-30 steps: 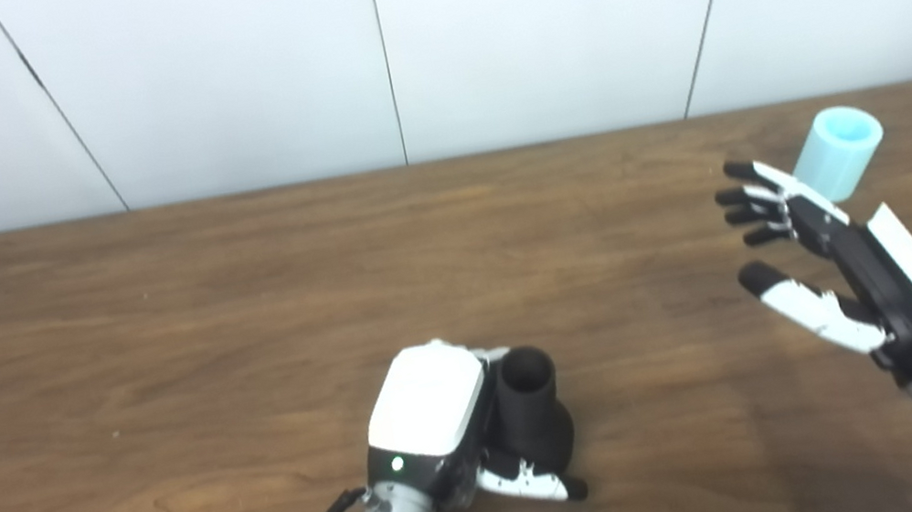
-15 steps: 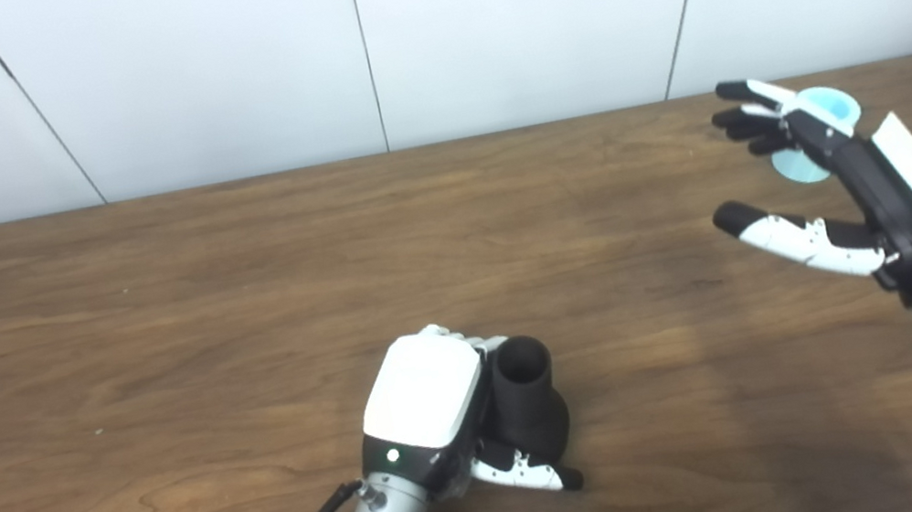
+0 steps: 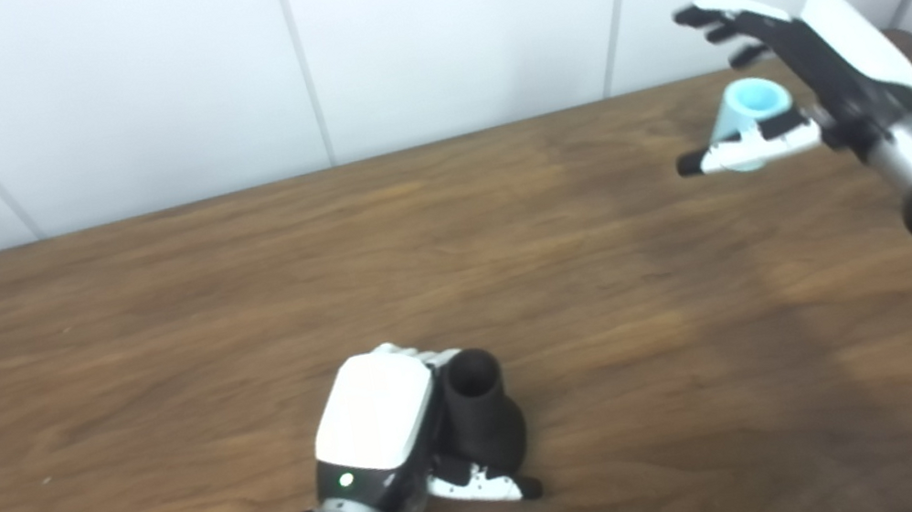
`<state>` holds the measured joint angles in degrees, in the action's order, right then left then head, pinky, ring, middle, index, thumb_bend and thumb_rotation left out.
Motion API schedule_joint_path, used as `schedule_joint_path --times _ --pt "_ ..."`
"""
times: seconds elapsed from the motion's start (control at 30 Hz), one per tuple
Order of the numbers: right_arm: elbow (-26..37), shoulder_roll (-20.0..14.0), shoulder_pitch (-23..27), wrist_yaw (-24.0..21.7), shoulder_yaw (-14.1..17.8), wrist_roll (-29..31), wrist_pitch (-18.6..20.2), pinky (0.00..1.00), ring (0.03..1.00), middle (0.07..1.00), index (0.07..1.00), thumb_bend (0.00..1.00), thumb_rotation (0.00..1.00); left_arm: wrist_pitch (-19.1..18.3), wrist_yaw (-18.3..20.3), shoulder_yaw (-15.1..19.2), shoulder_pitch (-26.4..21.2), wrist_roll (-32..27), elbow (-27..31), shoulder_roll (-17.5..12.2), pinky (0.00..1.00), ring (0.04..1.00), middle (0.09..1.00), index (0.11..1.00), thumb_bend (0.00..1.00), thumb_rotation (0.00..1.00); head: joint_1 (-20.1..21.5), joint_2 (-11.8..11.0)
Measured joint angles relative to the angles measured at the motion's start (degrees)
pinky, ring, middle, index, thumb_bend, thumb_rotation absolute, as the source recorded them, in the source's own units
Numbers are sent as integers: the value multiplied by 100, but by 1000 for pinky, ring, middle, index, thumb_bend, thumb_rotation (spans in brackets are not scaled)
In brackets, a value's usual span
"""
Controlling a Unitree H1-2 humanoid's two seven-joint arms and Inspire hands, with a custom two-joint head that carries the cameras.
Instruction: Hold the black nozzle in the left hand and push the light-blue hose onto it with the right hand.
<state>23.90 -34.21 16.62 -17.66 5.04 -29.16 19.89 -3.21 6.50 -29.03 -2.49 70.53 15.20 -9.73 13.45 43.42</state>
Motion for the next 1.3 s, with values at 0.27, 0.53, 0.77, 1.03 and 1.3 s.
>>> schedule_joint_path --times 0.27,0.53,0.77,1.03,1.3 --pt "-1026 -811 732 -132 -396 -529 -126 872 905 834 771 922 86 57 0 46 43 -60 0 -4 704 578 466 497 525 0 184 26" --pt "-1980 -870 1059 -557 -987 -975 47 784 865 828 782 951 170 132 3 96 54 -62 0 -15 707 569 473 494 525 0 272 26" --pt "-3300 -795 1295 -231 -1186 -992 -359 866 880 835 774 992 254 174 5 136 74 -77 3 -15 697 569 474 493 525 0 334 0" --pt "-3895 -727 1552 -93 -1278 -990 -448 729 826 830 785 982 221 185 28 171 85 -101 11 -18 688 570 461 499 525 0 343 -9" --pt "-4272 -725 1565 92 -1414 -994 -699 757 841 836 792 985 225 198 28 200 87 -108 11 -24 683 570 464 497 525 0 387 0"
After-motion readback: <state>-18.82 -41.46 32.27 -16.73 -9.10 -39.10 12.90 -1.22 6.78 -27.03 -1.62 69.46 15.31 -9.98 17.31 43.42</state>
